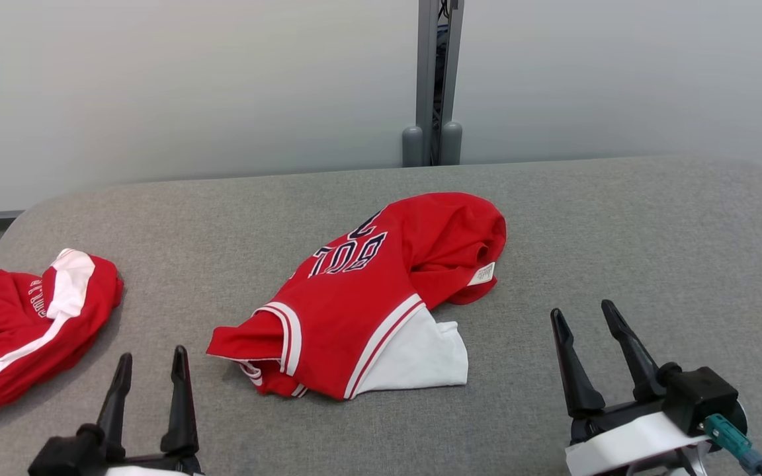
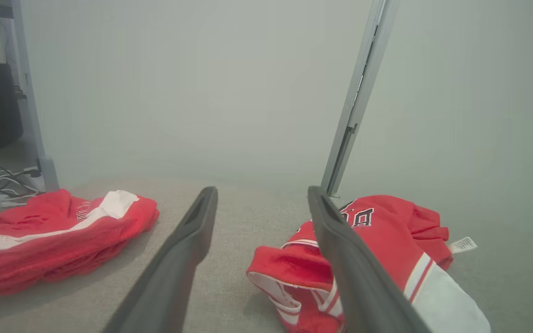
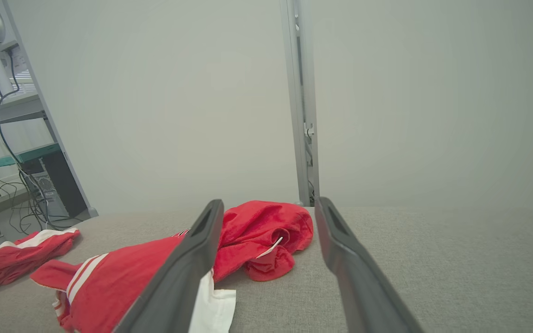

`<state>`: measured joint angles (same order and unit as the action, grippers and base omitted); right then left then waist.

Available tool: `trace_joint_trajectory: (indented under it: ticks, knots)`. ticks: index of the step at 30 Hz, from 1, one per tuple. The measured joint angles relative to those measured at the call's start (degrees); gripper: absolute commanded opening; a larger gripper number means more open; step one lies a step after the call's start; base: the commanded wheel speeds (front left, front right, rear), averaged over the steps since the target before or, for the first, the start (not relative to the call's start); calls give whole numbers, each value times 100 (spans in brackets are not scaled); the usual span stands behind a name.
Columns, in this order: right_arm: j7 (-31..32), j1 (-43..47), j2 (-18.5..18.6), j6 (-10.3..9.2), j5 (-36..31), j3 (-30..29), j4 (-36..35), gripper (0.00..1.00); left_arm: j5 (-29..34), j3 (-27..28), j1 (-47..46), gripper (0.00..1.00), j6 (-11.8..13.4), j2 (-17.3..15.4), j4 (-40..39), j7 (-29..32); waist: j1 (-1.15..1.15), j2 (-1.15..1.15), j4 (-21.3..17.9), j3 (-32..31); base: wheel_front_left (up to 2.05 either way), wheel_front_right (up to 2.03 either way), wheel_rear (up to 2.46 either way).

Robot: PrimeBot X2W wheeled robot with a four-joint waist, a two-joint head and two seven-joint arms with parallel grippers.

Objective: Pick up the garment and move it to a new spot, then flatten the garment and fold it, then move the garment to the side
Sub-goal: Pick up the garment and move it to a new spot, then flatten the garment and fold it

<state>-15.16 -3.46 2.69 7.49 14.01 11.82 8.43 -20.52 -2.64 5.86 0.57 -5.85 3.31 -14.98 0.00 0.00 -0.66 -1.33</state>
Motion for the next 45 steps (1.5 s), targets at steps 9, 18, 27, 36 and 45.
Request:
trace_joint_trajectory:
  ticks: [9,18,27,36,45]
  knots:
    - [0,173,-1,1,-93,24,40,100,358,172,349,100,-101,247,266,-1,0,0,-38,-116,0,0,0]
    - [0,172,-1,0,-87,53,102,100,398,129,326,100,-211,296,658,-1,0,0,-2,-158,0,0,0]
    - [0,171,-1,0,-85,43,124,100,375,58,301,100,-253,302,805,-1,0,0,-21,-159,0,0,0]
    - [0,160,-1,0,-85,47,122,100,89,-397,2,100,-434,303,1187,-1,0,0,-36,-57,0,0,0]
    - [0,75,-1,0,-86,59,100,100,-300,-1271,-900,100,-631,308,2054,169,0,0,-51,195,0,0,0]
